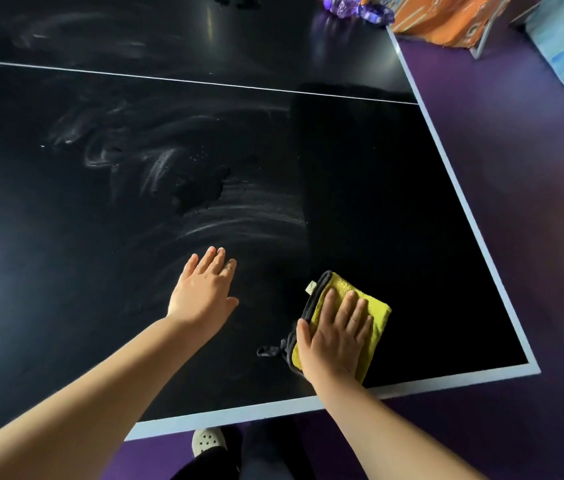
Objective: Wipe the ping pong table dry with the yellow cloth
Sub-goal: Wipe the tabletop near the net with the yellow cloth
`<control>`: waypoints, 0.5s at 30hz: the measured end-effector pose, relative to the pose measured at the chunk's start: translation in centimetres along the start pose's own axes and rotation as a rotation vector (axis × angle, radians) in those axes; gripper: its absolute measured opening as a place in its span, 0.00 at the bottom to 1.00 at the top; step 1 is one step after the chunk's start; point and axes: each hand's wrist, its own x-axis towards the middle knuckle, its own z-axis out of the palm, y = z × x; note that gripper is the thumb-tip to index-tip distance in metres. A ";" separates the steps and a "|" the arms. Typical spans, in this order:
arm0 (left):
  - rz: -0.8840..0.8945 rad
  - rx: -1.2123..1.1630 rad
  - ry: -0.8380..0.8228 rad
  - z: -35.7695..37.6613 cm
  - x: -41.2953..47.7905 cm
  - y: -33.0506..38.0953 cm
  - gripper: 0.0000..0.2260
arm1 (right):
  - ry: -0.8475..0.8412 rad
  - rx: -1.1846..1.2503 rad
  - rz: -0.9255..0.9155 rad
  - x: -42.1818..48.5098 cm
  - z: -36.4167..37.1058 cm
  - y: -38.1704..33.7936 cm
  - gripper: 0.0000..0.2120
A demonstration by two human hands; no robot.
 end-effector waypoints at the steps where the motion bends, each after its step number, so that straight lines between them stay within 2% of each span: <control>1: -0.014 0.004 -0.005 0.1 0.3 -0.4 0.32 | -0.019 0.001 0.041 0.6 -0.2 -1.0 0.42; 6: -0.102 0.015 0.011 0.3 3.5 -1.5 0.33 | -0.035 0.007 0.041 6.5 -1.6 -5.6 0.40; 15: -0.165 0.014 0.082 -2.3 14.3 -3.3 0.32 | 0.037 0.047 0.086 21.4 -4.4 -12.4 0.41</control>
